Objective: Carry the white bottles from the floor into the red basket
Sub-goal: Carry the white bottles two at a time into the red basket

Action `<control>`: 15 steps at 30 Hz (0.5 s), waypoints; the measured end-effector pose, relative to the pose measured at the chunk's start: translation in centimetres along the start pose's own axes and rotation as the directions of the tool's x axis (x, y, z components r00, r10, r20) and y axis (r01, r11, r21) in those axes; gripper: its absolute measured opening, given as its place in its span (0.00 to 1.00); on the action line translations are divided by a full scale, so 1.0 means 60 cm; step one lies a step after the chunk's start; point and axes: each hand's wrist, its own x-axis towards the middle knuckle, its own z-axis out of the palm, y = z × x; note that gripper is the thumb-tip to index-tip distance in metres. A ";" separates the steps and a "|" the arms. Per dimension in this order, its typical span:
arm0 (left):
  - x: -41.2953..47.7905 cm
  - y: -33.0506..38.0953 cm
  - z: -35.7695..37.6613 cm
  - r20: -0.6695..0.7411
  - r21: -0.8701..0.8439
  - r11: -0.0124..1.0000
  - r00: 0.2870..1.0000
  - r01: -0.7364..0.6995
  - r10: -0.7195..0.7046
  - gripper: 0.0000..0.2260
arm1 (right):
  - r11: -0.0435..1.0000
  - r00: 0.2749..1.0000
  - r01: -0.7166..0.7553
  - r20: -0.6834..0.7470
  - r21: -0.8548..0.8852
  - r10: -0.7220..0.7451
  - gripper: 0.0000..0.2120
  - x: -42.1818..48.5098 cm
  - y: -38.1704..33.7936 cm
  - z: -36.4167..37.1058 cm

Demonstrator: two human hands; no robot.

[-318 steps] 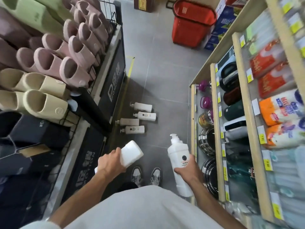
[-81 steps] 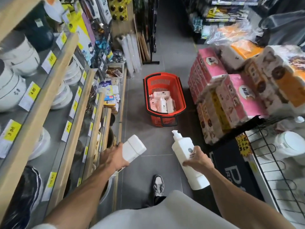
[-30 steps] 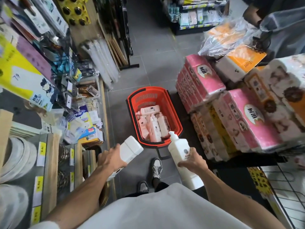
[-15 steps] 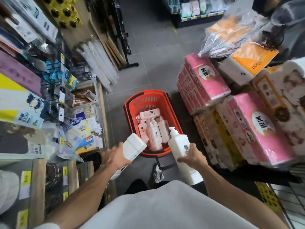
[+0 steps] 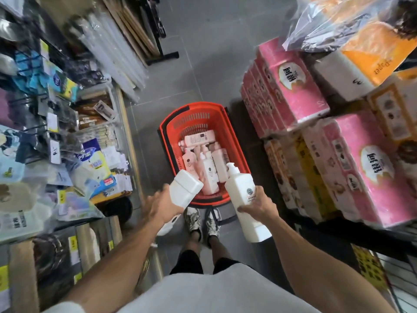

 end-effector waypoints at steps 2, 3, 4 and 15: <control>0.031 0.007 0.009 -0.018 -0.057 0.998 0.999 0.030 -0.031 0.34 | 1.000 1.000 0.003 -0.004 -0.012 -0.003 0.36 0.026 -0.015 0.003; 0.047 0.012 0.014 -0.020 -0.110 0.993 0.998 0.049 -0.051 0.33 | 1.000 1.000 0.013 -0.007 -0.017 -0.013 0.35 0.041 -0.024 0.005; 0.062 0.018 0.018 -0.017 -0.179 0.982 0.998 0.064 -0.068 0.33 | 1.000 1.000 0.020 -0.003 -0.014 -0.020 0.36 0.055 -0.032 0.008; 0.254 0.088 0.072 0.024 -0.417 0.887 0.978 0.200 -0.209 0.34 | 0.992 0.998 0.057 -0.025 0.110 -0.054 0.35 0.239 -0.129 0.040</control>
